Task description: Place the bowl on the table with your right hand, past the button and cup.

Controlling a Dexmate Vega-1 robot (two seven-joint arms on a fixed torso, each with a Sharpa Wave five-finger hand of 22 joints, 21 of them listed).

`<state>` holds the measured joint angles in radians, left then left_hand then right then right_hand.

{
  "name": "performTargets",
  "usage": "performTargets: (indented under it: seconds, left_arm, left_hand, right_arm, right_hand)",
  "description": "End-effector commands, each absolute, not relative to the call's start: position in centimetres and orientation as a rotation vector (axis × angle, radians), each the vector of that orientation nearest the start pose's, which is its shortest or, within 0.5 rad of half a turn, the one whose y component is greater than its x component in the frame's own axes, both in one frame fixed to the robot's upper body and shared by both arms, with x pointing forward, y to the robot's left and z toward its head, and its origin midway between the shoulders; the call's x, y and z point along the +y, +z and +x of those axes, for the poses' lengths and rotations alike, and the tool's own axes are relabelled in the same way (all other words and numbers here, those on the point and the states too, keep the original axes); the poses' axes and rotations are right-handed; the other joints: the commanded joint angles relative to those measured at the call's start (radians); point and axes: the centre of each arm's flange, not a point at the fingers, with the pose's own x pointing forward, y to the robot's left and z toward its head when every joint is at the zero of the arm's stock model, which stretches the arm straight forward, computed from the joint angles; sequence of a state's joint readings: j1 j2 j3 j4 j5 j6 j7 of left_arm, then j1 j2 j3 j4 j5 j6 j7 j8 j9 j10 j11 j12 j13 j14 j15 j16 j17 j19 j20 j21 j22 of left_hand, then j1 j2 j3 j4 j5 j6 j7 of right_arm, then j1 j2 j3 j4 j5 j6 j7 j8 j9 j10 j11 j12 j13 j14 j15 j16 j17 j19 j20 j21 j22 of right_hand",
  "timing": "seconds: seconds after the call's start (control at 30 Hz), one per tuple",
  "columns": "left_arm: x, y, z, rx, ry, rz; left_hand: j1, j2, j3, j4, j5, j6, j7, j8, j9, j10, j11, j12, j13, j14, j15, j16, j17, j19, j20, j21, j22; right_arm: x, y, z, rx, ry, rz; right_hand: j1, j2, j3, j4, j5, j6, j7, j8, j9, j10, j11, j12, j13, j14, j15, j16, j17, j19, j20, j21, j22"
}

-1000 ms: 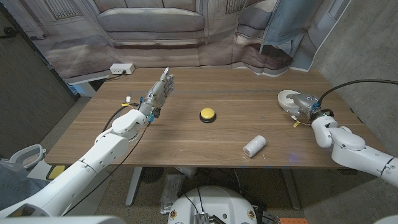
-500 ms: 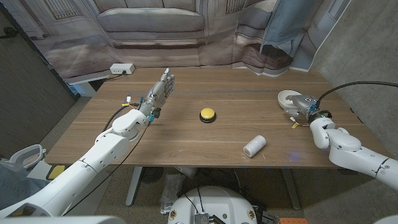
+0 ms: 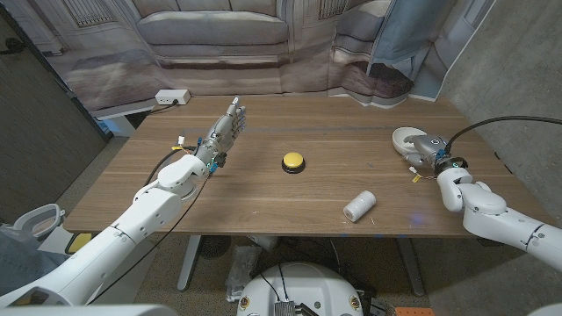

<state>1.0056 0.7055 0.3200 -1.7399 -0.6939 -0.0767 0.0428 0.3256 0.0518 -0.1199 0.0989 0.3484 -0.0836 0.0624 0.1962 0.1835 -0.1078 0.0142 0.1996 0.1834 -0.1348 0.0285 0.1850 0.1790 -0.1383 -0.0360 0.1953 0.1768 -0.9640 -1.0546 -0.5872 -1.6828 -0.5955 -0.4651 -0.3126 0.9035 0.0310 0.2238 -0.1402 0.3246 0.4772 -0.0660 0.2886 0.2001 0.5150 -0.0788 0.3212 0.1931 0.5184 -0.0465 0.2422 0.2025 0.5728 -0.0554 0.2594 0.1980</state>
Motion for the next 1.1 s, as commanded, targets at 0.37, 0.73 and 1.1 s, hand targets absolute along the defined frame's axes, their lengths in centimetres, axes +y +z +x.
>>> performTargets:
  seconds: [0.37, 0.73, 1.1]
  left_arm:
    - [26.86, -0.85, 58.06, -0.557, -0.307, 0.050]
    - [26.80, -0.89, 58.20, -0.554, -0.310, 0.049]
    - [26.74, -0.98, 58.43, -0.554, -0.315, 0.043]
  left_hand:
    - [0.005, 0.012, -0.002, -0.006, 0.005, 0.001, 0.002, 0.002, 0.002, 0.000, -0.001, 0.002, 0.003, -0.001, -0.002, 0.002, 0.002, -0.008, -0.024, 0.005, 0.004]
    - [0.007, 0.014, -0.004, -0.007, 0.004, 0.002, 0.001, 0.002, 0.002, 0.000, -0.002, 0.002, 0.003, 0.000, -0.003, 0.002, 0.003, -0.008, -0.023, 0.005, 0.004]
    - [0.009, 0.015, -0.005, -0.007, 0.003, 0.002, 0.001, 0.002, 0.002, 0.000, -0.003, 0.002, 0.003, 0.001, -0.003, 0.002, 0.003, -0.009, -0.021, 0.005, 0.004]
  right_arm:
    - [-40.18, -6.03, 59.29, -0.336, -0.501, -1.720]
    - [-40.11, -6.36, 59.63, -0.335, -0.503, -1.729]
    - [-40.06, -6.53, 59.62, -0.333, -0.508, -1.731]
  right_hand:
    - [0.026, 0.018, 0.012, 0.002, -0.014, 0.078, -0.018, 0.015, 0.001, 0.067, -0.016, 0.015, 0.002, 0.067, -0.143, 0.016, 0.009, 0.040, -0.130, 0.024, 0.006]
    - [0.048, 0.031, 0.018, 0.001, -0.044, 0.188, -0.063, 0.033, -0.001, 0.166, -0.055, 0.035, -0.001, 0.153, -0.169, 0.024, 0.005, 0.097, -0.149, 0.053, 0.015]
    - [0.109, 0.077, 0.042, -0.007, -0.095, 0.314, -0.098, 0.039, -0.004, 0.294, -0.077, 0.049, -0.002, 0.306, -0.186, 0.068, 0.039, 0.170, -0.156, 0.103, 0.033]
